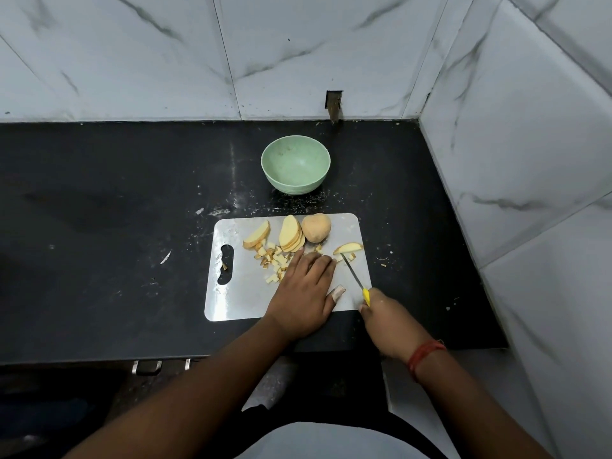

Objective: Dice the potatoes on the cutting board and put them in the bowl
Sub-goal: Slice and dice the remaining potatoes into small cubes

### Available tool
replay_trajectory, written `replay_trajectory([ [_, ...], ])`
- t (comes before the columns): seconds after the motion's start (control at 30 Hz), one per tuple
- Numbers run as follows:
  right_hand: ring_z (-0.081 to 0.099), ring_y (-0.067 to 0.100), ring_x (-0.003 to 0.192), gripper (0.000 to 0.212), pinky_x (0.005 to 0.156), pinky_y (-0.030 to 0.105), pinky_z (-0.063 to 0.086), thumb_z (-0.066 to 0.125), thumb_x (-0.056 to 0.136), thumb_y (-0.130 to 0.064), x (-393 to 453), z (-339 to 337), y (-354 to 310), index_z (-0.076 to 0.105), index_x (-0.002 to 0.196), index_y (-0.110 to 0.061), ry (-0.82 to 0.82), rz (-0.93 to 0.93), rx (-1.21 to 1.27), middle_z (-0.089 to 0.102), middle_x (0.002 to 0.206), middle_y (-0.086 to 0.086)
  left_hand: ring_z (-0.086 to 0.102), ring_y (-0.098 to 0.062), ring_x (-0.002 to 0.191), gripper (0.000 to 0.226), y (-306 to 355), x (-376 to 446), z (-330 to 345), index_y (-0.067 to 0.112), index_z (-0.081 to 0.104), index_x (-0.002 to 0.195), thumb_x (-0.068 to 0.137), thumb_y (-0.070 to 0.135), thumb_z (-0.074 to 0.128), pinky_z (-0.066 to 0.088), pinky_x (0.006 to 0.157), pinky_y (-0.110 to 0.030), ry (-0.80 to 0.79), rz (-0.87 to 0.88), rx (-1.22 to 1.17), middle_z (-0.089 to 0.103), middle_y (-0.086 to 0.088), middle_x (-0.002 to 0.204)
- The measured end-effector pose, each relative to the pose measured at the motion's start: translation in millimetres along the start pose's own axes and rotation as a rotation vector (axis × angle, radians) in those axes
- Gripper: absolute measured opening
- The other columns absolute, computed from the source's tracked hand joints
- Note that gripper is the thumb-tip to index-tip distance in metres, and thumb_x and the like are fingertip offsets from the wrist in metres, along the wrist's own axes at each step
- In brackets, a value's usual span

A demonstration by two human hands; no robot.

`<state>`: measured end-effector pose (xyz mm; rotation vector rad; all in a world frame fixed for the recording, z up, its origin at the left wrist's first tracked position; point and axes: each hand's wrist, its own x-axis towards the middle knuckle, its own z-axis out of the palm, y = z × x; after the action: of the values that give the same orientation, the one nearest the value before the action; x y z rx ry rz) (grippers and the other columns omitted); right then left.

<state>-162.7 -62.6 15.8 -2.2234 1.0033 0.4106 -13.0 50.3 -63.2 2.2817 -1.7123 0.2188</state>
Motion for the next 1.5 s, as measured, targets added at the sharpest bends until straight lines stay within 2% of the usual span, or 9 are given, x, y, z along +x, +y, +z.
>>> replay_trajectory([
  [0.17, 0.054, 0.027, 0.083, 0.007, 0.071, 0.029, 0.037, 0.04, 0.101, -0.017, 10.2, 1.6, -8.9, 0.043, 0.103, -0.01, -0.052, 0.014, -0.071, 0.059, 0.101, 0.016, 0.048, -0.03, 0.132, 0.056, -2.2, -1.6, 0.7, 0.006, 0.058, 0.142, 0.106, 0.046, 0.038, 0.025, 0.122, -0.055, 0.002, 0.0, 0.011, 0.057, -0.007, 0.138],
  [0.3, 0.058, 0.033, 0.1, 0.021, 0.076, 0.03, 0.039, 0.038, 0.102, -0.015, 10.5, 1.5, -7.5, 0.045, 0.119, -0.004, -0.085, 0.005, -0.112, 0.058, 0.11, 0.016, 0.049, -0.031, 0.131, 0.056, -2.0, -0.9, 0.7, 0.008, 0.059, 0.141, 0.106, 0.046, 0.039, 0.025, 0.121, -0.055, -0.012, -0.001, 0.02, 0.058, -0.006, 0.138],
  [0.47, 0.052, 0.02, 0.071, 0.009, 0.064, 0.027, 0.035, 0.042, 0.102, -0.018, -0.4, 9.3, 6.4, 0.041, 0.101, -0.01, -0.075, 0.023, -0.053, 0.052, 0.082, 0.006, 0.048, -0.03, 0.132, 0.056, -2.0, -0.6, -0.4, 0.008, 0.058, 0.143, 0.105, 0.046, 0.039, 0.025, 0.122, -0.055, -0.018, -0.003, 0.012, 0.058, -0.006, 0.138],
  [0.63, 0.058, 0.023, 0.079, 0.013, 0.068, 0.029, 0.039, 0.043, 0.102, -0.025, -6.5, 6.0, 5.2, 0.043, 0.099, -0.012, -0.01, 0.012, 0.038, 0.058, 0.091, 0.01, 0.047, -0.031, 0.132, 0.057, -0.4, -2.9, -3.7, 0.009, 0.055, 0.145, 0.105, 0.046, 0.038, 0.026, 0.121, -0.056, 0.005, -0.016, 0.014, 0.056, -0.008, 0.141],
  [0.83, 0.052, 0.02, 0.072, 0.011, 0.064, 0.029, 0.036, 0.041, 0.103, -0.023, -1.0, 5.6, -6.7, 0.039, 0.099, -0.013, -0.008, -0.022, -0.041, 0.052, 0.086, 0.007, 0.049, -0.03, 0.128, 0.056, -0.9, -7.6, -2.9, 0.009, 0.059, 0.142, 0.106, 0.046, 0.036, 0.027, 0.121, -0.055, 0.008, -0.032, 0.014, 0.059, -0.005, 0.136],
  [1.13, 0.059, 0.033, 0.096, 0.024, 0.075, 0.032, 0.04, 0.038, 0.101, -0.015, 3.7, 12.0, -7.5, 0.043, 0.121, -0.003, -0.075, 0.014, -0.091, 0.059, 0.109, 0.017, 0.05, -0.03, 0.127, 0.053, -2.1, -5.1, -2.7, 0.01, 0.062, 0.139, 0.105, 0.045, 0.039, 0.028, 0.121, -0.054, 0.005, -0.029, 0.022, 0.061, -0.005, 0.135],
  [1.3, 0.05, 0.017, 0.07, 0.012, 0.059, 0.027, 0.038, 0.043, 0.102, -0.018, -9.1, 10.7, 4.1, 0.045, 0.108, -0.008, -0.097, 0.014, -0.079, 0.053, 0.082, 0.004, 0.049, -0.031, 0.128, 0.054, -1.3, -5.3, -4.5, 0.01, 0.06, 0.14, 0.105, 0.045, 0.04, 0.027, 0.121, -0.054, -0.014, -0.041, 0.029, 0.06, -0.006, 0.135],
  [1.4, 0.047, 0.014, 0.062, 0.014, 0.055, 0.027, 0.038, 0.047, 0.099, -0.026, -14.2, 3.1, 10.6, 0.045, 0.09, -0.016, -0.11, 0.022, 0.125, 0.05, 0.073, 0.001, 0.048, -0.031, 0.13, 0.055, -1.5, -5.2, -5.9, 0.009, 0.058, 0.141, 0.105, 0.046, 0.04, 0.028, 0.121, -0.054, -0.025, -0.053, 0.027, 0.058, -0.008, 0.137],
  [1.5, 0.035, 0.012, 0.042, 0.018, 0.041, 0.023, 0.029, 0.046, 0.1, -0.027, -25.4, -3.6, 9.0, 0.043, 0.085, -0.017, -0.189, 0.131, 0.582, 0.043, 0.057, 0.0, 0.047, -0.032, 0.132, 0.055, -0.5, -4.8, -6.9, 0.006, 0.056, 0.141, 0.105, 0.045, 0.043, 0.028, 0.121, -0.053, -0.024, -0.072, 0.011, 0.055, -0.011, 0.139],
])
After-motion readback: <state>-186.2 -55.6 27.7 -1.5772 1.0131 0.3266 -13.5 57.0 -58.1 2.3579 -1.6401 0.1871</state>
